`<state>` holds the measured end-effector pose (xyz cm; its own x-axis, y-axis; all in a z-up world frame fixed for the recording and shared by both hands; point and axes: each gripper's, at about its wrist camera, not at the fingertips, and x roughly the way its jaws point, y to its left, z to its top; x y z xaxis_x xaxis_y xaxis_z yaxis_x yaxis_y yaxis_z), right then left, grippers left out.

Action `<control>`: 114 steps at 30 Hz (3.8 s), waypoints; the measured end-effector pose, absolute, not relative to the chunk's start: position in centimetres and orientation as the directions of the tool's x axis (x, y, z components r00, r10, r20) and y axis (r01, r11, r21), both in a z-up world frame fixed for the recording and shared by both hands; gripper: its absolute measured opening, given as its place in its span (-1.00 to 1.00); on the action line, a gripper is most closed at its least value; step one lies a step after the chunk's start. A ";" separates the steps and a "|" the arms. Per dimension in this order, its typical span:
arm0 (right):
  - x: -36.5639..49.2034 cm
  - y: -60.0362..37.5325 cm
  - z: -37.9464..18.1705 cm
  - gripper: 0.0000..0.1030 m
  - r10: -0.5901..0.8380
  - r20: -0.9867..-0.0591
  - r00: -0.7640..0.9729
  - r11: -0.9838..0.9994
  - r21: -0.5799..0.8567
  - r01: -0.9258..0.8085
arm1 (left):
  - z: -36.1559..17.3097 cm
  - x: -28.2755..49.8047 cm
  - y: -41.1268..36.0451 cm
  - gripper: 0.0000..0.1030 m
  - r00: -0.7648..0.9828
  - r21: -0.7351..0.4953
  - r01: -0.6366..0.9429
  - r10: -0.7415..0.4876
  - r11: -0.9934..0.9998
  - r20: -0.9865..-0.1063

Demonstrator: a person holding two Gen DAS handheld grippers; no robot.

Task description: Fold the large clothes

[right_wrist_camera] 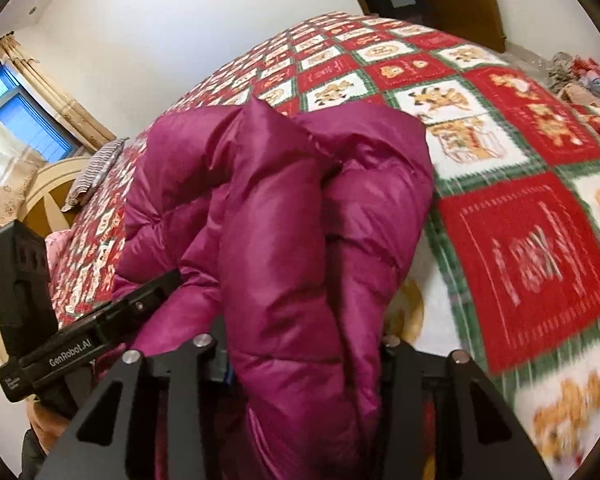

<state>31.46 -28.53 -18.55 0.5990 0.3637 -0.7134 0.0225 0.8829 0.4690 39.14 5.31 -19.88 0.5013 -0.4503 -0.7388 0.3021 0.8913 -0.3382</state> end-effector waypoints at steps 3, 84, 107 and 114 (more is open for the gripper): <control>29.9 -27.2 -17.4 -0.28 0.287 -0.737 0.612 0.922 0.386 0.033 | -19.2 37.7 5.1 0.18 0.513 -0.327 0.313 -0.449 0.892 -0.732; 23.2 -43.4 -13.0 -0.06 -0.064 -0.693 0.718 0.900 0.270 0.341 | -18.3 37.1 -16.6 0.63 0.619 0.071 0.423 -0.230 0.903 -0.751; 31.6 -45.0 -17.0 -0.47 -0.102 -0.794 0.600 0.918 0.158 0.364 | -15.4 39.1 -17.9 0.64 0.677 0.141 0.392 -0.181 0.909 -0.714; 31.8 -45.3 -17.3 -0.47 -0.070 -0.783 0.618 0.912 0.201 0.358 | -16.5 44.1 -18.9 0.79 0.626 0.100 0.331 -0.140 0.938 -0.767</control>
